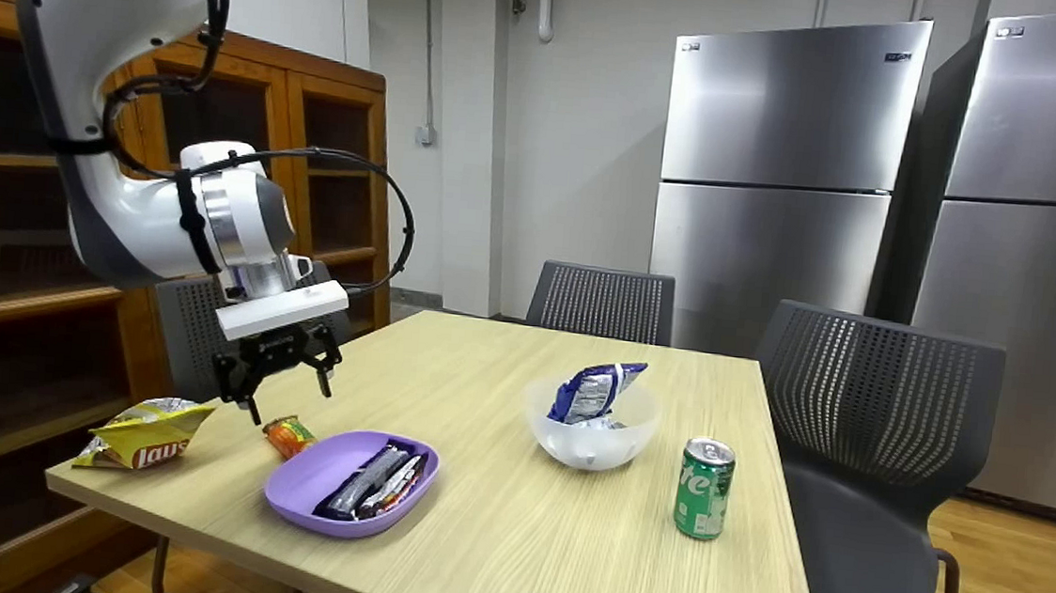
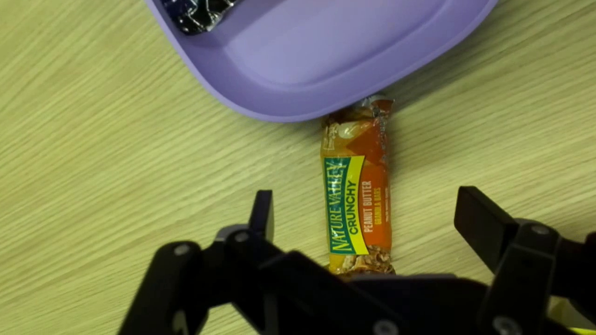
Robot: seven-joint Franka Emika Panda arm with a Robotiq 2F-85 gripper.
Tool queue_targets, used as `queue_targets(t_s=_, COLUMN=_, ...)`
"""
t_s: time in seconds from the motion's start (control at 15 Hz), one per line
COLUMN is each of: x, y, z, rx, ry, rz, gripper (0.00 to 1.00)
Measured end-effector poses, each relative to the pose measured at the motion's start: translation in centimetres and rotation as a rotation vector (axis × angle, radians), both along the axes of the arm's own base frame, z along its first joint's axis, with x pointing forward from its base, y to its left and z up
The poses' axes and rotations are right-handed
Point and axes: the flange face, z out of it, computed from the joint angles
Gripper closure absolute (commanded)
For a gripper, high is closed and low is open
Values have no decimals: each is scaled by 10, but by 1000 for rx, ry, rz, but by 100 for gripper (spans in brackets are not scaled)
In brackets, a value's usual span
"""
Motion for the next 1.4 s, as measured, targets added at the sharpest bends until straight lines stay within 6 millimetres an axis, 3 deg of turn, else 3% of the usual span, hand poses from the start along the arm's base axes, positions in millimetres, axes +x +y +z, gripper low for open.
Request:
queue_targets(t_s=0.33, x=10, y=7, z=-14, rx=23, ry=22, rz=14, gripper=0)
queue_targets(t_s=1.4, x=11, y=6, z=-18, rx=21, ry=26, rz=13, gripper=0)
